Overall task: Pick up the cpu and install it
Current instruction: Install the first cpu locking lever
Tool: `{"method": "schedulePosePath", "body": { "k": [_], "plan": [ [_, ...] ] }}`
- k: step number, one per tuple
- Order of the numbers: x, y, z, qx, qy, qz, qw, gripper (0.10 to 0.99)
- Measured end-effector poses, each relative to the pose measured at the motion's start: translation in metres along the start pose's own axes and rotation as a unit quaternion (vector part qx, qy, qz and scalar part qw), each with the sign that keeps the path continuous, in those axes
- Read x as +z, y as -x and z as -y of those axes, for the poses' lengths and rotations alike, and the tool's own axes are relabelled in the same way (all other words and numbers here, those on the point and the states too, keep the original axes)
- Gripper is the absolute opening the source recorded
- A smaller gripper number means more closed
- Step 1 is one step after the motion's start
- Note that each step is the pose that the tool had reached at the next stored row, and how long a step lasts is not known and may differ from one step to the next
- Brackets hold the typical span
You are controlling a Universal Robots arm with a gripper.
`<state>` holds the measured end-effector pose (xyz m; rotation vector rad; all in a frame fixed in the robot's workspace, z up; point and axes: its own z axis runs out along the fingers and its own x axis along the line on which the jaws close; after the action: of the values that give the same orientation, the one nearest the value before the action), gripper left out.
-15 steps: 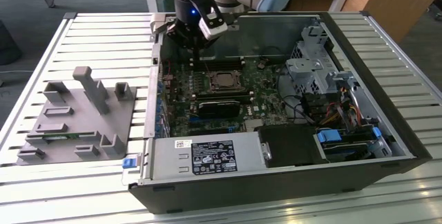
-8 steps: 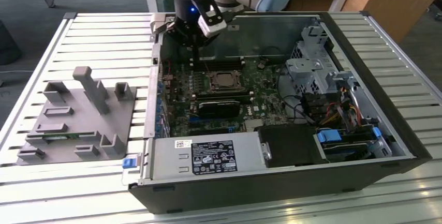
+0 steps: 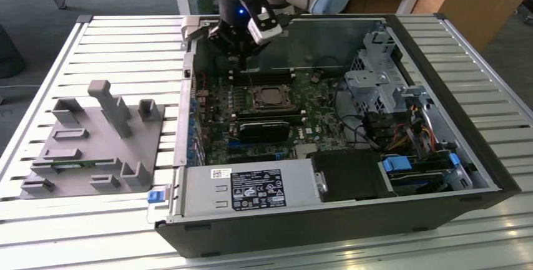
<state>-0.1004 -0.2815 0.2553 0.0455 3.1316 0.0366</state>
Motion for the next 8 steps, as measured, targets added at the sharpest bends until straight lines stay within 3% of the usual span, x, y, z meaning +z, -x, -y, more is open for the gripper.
{"method": "schedulePosePath", "body": {
  "k": [8],
  "plan": [
    [0.0005, 0.0248, -0.0007, 0.000, 0.0000, -0.0001, 1.0000, 0.106]
  ]
}}
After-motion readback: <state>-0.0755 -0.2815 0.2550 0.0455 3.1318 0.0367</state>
